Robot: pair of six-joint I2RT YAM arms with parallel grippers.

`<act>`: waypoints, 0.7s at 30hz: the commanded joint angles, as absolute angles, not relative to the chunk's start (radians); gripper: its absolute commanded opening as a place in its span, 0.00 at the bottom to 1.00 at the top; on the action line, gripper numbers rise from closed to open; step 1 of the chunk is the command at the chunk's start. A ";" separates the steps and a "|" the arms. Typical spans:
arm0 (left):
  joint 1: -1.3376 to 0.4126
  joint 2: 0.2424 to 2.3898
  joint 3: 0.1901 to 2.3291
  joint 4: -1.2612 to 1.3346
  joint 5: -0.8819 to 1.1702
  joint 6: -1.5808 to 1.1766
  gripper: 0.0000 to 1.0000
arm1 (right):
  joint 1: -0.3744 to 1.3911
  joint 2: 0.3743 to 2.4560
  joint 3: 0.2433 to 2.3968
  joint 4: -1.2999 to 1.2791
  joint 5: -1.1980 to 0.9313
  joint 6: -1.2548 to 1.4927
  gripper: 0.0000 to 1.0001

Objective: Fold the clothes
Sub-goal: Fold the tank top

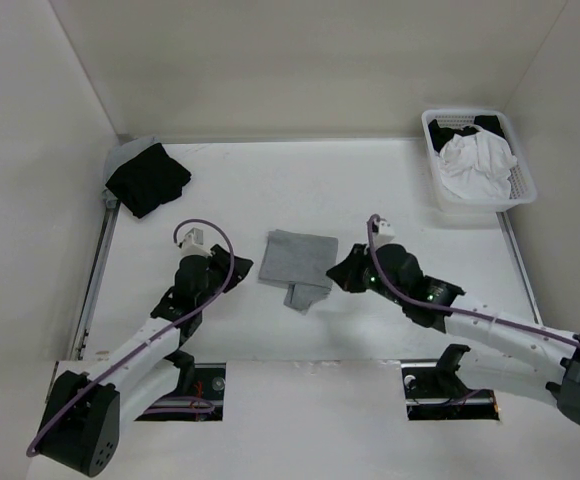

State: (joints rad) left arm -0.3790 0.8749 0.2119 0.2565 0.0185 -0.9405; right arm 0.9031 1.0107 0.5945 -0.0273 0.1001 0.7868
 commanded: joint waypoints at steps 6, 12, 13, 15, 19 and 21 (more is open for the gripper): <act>-0.262 0.847 0.322 0.094 -0.040 -0.815 0.41 | 0.610 1.008 0.630 0.242 0.189 0.661 0.27; -0.191 0.845 0.337 0.072 -0.041 -0.813 0.42 | 0.469 1.116 0.533 0.472 0.212 0.683 0.46; -0.188 0.851 0.336 0.078 -0.043 -0.813 0.42 | 0.456 1.143 0.514 0.498 0.213 0.692 0.46; -0.183 0.873 0.336 0.087 -0.055 -0.811 0.40 | 0.444 1.190 0.496 0.525 0.213 0.693 0.46; -0.206 0.932 0.353 0.098 -0.097 -0.808 0.41 | 0.447 1.223 0.492 0.531 0.212 0.687 0.46; -0.226 0.956 0.370 0.095 -0.121 -0.799 0.40 | 0.447 1.229 0.489 0.538 0.206 0.696 0.47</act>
